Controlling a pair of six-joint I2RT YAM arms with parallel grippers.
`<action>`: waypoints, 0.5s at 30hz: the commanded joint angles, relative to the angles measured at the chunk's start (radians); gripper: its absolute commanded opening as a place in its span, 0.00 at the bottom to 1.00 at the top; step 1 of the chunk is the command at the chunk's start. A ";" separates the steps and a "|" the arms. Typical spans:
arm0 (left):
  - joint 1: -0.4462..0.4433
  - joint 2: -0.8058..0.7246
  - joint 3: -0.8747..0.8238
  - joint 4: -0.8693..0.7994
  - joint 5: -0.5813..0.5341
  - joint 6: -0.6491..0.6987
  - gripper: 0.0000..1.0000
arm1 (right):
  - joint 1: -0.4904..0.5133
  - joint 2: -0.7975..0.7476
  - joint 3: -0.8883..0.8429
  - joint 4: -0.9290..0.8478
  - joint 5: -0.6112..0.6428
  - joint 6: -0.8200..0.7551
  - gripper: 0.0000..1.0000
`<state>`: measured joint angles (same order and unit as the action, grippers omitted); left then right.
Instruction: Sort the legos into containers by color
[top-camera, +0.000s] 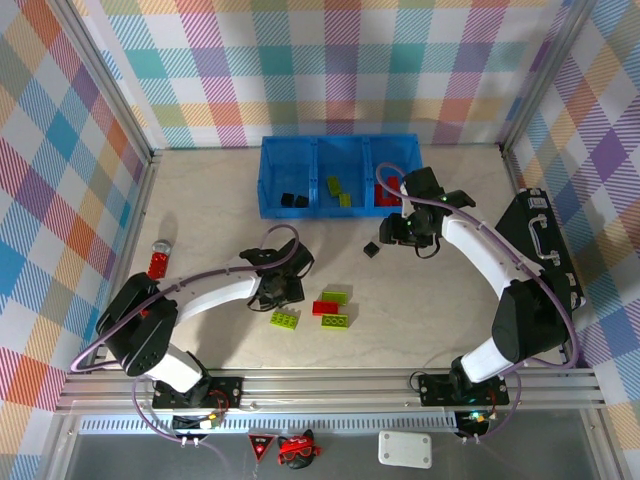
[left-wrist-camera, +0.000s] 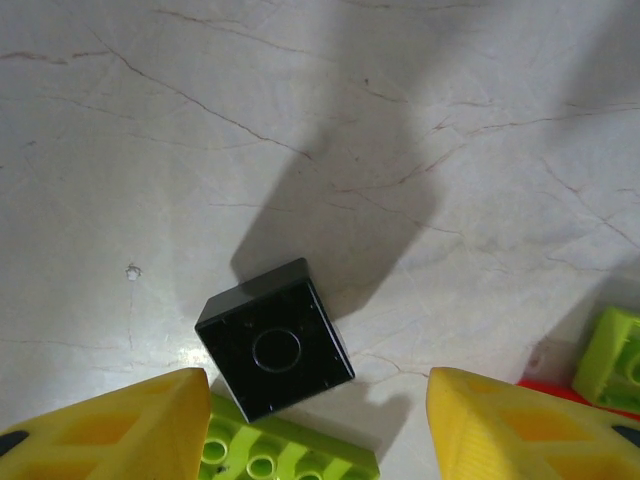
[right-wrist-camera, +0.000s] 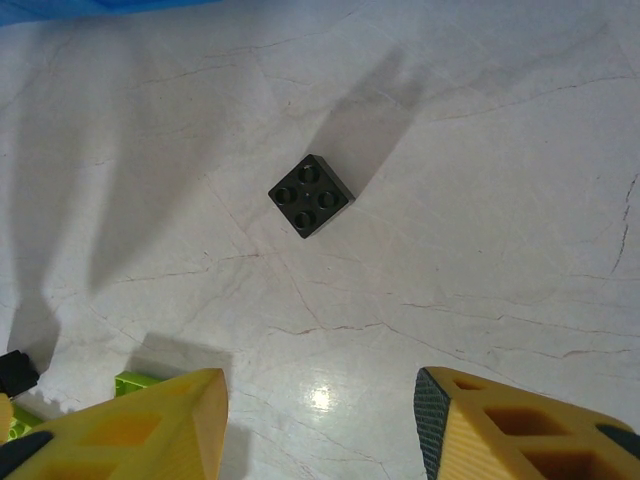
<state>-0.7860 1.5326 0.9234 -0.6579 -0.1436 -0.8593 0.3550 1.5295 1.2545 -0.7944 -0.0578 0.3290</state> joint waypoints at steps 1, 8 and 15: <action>-0.011 0.023 -0.018 -0.005 -0.020 -0.035 0.59 | 0.005 -0.024 -0.012 -0.008 -0.010 -0.020 0.54; -0.002 0.023 -0.034 -0.023 -0.044 -0.032 0.57 | 0.005 -0.015 -0.020 -0.005 -0.015 -0.012 0.54; 0.002 0.026 -0.045 0.000 -0.039 -0.023 0.50 | 0.006 -0.013 -0.011 -0.008 -0.024 -0.007 0.54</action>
<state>-0.7876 1.5513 0.8970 -0.6506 -0.1677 -0.8753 0.3550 1.5295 1.2434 -0.7940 -0.0647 0.3252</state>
